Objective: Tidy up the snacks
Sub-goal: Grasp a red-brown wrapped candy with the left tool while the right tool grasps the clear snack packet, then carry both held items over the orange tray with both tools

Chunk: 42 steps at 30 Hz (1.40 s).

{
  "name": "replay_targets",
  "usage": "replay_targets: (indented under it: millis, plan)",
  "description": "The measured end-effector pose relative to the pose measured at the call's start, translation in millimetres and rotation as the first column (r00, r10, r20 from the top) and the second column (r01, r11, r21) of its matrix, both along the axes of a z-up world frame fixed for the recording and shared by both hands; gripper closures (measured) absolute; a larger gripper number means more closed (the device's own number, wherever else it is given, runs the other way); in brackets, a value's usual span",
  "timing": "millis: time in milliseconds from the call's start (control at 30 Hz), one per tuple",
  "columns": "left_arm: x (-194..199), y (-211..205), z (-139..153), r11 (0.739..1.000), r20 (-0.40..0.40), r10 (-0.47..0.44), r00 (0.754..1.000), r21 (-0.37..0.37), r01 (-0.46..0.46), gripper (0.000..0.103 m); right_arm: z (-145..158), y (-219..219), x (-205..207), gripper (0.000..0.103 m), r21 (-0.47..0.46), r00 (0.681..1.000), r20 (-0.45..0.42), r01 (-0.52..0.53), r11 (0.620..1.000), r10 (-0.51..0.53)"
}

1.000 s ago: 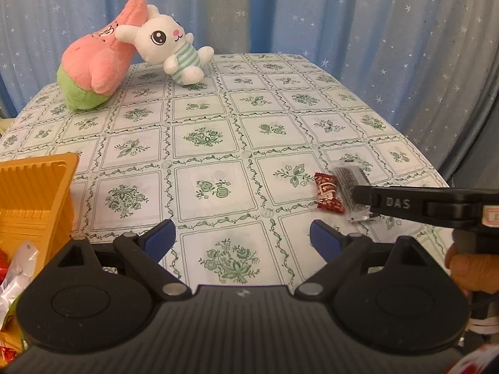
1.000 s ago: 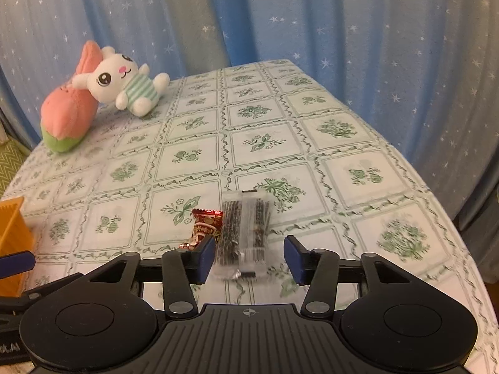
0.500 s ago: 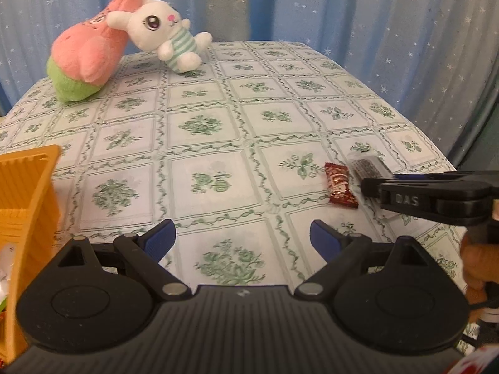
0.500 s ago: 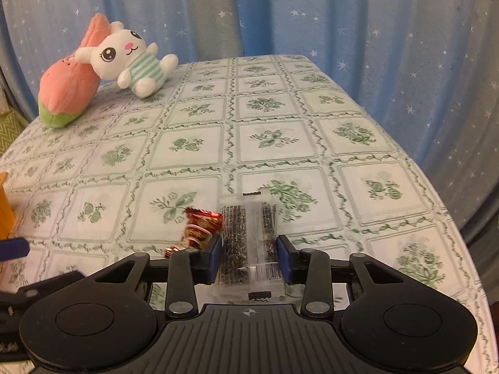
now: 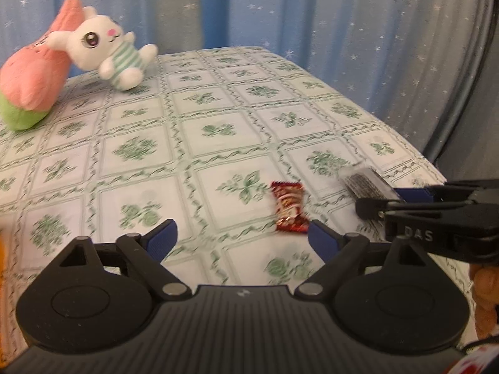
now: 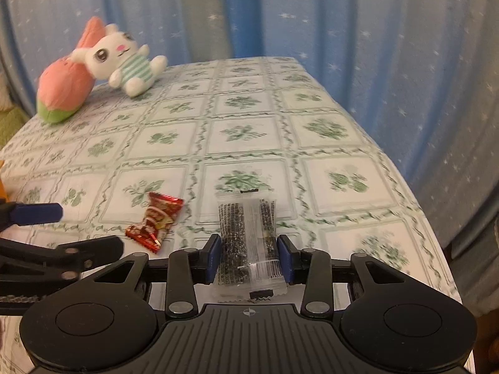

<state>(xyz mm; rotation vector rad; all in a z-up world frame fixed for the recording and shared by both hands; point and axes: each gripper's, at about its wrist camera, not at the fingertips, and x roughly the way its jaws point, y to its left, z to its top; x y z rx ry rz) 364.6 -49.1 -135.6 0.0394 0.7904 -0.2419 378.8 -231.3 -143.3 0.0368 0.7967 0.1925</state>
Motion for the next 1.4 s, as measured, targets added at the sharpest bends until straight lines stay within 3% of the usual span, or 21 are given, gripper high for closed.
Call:
replay_targets:
  millis: [200,500,633,1000,1400]
  plan:
    - [14,-16,-8,0.999,0.014,-0.036,0.999,-0.04,0.037,0.038,3,-23,-13,0.065,0.027,0.998,0.019,0.064,0.998,-0.064]
    - [13,-46,-16,0.994,0.044,-0.096,0.994,0.053,0.093,0.082,2,-35,-21,0.065,0.053,0.995,0.008,0.096,0.994,-0.097]
    - [1,-47,-10,0.993,0.047,-0.065,0.997,0.103,0.06,0.085,3,-36,-25,0.065,0.071,0.995,-0.009,0.098,0.993,-0.097]
    - [-65,-9,24,0.998,0.009,0.048,0.999,0.05,-0.048,0.085,37,-29,-50,0.065,0.14,0.996,-0.023,0.084,0.987,-0.081]
    - [-154,39,79,0.992,0.027,0.129,0.991,-0.009,-0.129,0.085,98,4,-125,0.065,0.166,0.999,0.026,0.019,0.986,-0.024]
